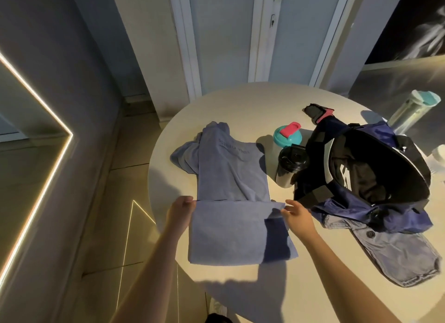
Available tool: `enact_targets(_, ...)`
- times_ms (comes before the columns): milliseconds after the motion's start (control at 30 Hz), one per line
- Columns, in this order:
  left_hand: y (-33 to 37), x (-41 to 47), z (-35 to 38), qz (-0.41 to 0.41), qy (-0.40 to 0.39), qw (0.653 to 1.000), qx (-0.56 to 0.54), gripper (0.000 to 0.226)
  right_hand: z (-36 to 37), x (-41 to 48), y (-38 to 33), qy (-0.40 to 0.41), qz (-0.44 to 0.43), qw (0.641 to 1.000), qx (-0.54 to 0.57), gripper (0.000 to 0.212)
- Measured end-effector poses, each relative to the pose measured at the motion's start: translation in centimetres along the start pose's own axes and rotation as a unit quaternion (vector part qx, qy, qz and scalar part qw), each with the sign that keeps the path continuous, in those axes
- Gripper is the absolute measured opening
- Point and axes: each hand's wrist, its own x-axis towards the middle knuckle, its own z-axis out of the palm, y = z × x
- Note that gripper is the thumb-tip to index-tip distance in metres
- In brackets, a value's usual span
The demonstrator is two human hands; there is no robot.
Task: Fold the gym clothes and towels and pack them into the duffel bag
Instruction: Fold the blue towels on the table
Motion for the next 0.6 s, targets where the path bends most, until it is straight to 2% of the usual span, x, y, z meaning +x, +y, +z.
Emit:
enact_targets(67, -0.7, 0.0, 0.5, -0.017, -0.042, 0.999, -0.013, 0.003, 0.5, -0.4, 1.1, -0.021, 0.017, 0.999, -0.044, 0.045)
enact_targets(133, -2.1, -0.8, 1.4, -0.007, -0.062, 0.997, -0.048, 0.018, 1.1, -1.3, 2.9, -0.035, 0.017, 0.994, -0.098, 0.043)
enact_targets(200, -3.7, -2.1, 2.4, -0.025, -0.043, 0.997, -0.065, 0.029, 1.5, -2.3, 4.6, -0.039, 0.022, 0.992, -0.116, 0.035)
enact_targets(333, -6.9, -5.9, 3.9, -0.048, 0.027, 0.998, -0.016, 0.049, 2.0, -4.6, 7.2, -0.020, 0.028, 0.995, -0.092, 0.023)
enact_targets(467, -8.9, -8.6, 4.7, -0.105, 0.021, 0.994, 0.036, 0.045, 1.9, -6.3, 7.9, -0.017, 0.041, 0.997, -0.065, 0.005)
enact_targets(600, -9.1, -9.0, 4.9, -0.143, -0.013, 0.989, -0.026, 0.044, 1.9, -7.0, 8.3, -0.014, 0.020, 1.000, 0.012, 0.019)
